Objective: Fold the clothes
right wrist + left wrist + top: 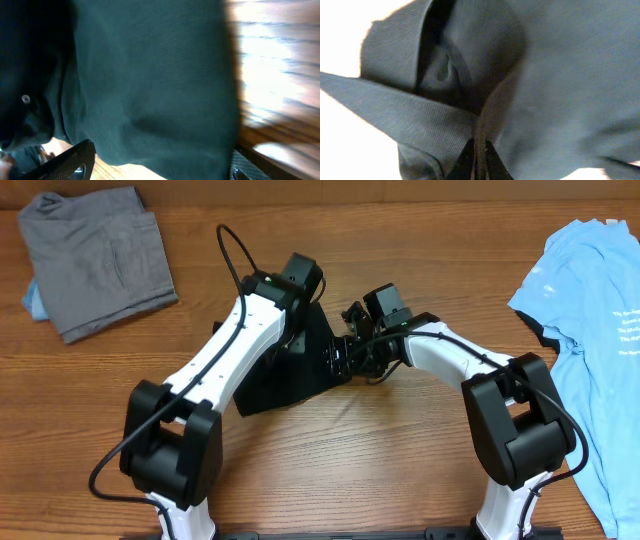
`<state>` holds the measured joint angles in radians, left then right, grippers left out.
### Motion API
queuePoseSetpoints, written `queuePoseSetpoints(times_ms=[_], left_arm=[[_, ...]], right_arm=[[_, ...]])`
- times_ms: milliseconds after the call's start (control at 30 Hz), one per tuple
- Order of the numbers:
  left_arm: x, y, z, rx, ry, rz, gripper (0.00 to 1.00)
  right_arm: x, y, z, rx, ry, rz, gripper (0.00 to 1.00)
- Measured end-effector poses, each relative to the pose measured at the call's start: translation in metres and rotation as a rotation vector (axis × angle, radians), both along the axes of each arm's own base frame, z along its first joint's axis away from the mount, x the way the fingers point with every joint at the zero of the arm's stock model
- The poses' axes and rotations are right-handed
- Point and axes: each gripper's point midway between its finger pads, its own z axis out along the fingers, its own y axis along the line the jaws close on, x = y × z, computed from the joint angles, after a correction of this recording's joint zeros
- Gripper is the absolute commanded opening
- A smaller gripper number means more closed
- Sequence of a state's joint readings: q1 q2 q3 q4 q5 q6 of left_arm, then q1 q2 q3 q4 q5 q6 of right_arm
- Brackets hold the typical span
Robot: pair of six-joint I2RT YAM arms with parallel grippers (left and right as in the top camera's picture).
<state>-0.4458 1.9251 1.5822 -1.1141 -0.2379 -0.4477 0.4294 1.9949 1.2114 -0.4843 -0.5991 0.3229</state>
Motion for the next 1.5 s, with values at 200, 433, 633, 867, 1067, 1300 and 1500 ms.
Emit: queuePoseSetpoints(times_ms=[200, 433, 633, 867, 1067, 1300, 1500], left_arm=[[0.027, -0.047, 0.057, -0.192, -0.209, -0.052, 0.04], [0.028, -0.079, 0.063, -0.292, -0.229, -0.11, 0.04], [0.024, -0.097, 0.031, -0.283, -0.16, -0.14, 0.05], [0.024, -0.104, -0.025, -0.264, -0.05, -0.136, 0.04], [0.03, -0.12, -0.05, -0.32, -0.026, -0.14, 0.35], [0.016, -0.123, -0.053, -0.349, 0.043, -0.148, 1.0], [0.012, -0.129, -0.032, -0.38, 0.066, -0.199, 1.0]], right_arm=[[-0.003, 0.005, -0.012, -0.005, 0.029, -0.019, 0.34], [-0.005, 0.006, -0.018, -0.003, 0.062, -0.037, 0.28], [-0.005, 0.006, -0.018, -0.003, 0.072, -0.049, 0.27], [-0.004, 0.0, -0.019, -0.003, 0.104, -0.077, 0.27], [-0.006, -0.02, -0.02, -0.014, 0.183, -0.125, 0.32], [-0.003, -0.079, 0.0, -0.133, 0.228, -0.242, 0.81], [0.019, -0.098, 0.058, -0.142, 0.082, -0.295, 0.78]])
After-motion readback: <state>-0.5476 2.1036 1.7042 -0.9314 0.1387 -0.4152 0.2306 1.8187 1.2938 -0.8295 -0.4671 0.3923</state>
